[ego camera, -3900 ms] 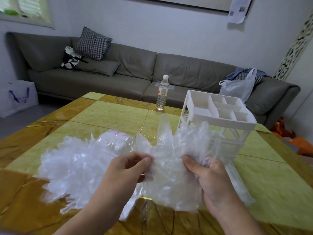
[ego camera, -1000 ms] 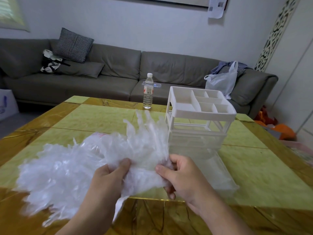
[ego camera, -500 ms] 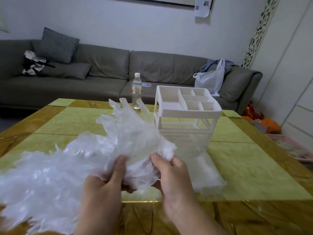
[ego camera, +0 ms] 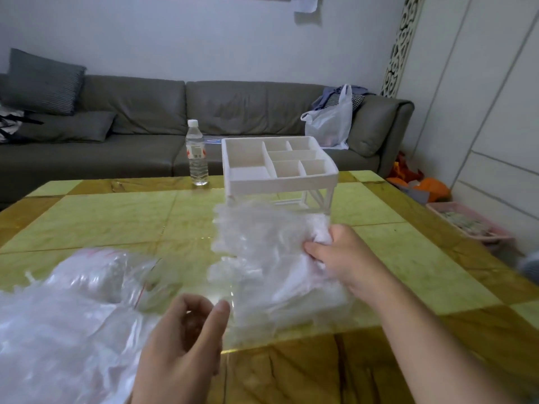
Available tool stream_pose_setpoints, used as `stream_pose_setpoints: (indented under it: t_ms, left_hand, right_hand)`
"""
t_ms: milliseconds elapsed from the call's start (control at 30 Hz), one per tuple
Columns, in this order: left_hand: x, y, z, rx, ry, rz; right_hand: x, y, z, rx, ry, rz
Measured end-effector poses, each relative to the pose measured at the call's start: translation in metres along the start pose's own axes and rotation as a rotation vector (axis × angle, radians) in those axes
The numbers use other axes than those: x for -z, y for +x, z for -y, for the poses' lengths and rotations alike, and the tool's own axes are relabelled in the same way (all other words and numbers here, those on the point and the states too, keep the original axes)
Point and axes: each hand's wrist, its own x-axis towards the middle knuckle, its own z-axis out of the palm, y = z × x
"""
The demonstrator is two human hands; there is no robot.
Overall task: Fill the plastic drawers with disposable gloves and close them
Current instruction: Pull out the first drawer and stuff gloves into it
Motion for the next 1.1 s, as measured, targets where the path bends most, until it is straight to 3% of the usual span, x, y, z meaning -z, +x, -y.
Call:
stream_pose_setpoints:
  t_ms: [100, 200, 267, 367, 467, 633, 833, 967, 1100]
  left_hand:
    - [-0.01, 0.002, -0.017, -0.291, 0.281, 0.018]
    - [-0.038, 0.029, -0.03, -0.589, 0.599, 0.208]
    - [-0.063, 0.056, -0.024, -0.628, 0.814, 0.37]
    - [-0.092, 0.087, -0.003, -0.447, 1.14, 0.517]
    - [-0.103, 0.098, 0.009, -0.255, 1.298, 0.627]
    - [-0.105, 0.103, 0.024, -0.14, 1.281, 0.691]
    - [-0.106, 0.107, 0.024, -0.03, 1.305, 0.665]
    - [-0.112, 0.11, 0.025, 0.06, 1.322, 0.69]
    - [-0.117, 0.108, 0.029, 0.099, 1.249, 0.695]
  right_hand:
    - [0.01, 0.01, -0.015, 0.012, -0.255, 0.084]
    - [0.009, 0.013, -0.019, 0.057, -0.384, 0.156]
    - [0.007, 0.014, -0.02, 0.097, -0.421, 0.181]
    - [0.004, 0.013, -0.02, 0.176, -0.484, 0.166]
    - [0.001, 0.015, -0.024, 0.203, -0.497, 0.143]
    - [-0.002, 0.012, -0.026, 0.249, -0.691, -0.01]
    - [-0.003, 0.016, -0.033, 0.21, -0.817, -0.069]
    - [-0.007, 0.014, -0.035, 0.143, -0.827, -0.077]
    - [-0.006, 0.011, -0.029, 0.183, -0.767, -0.232]
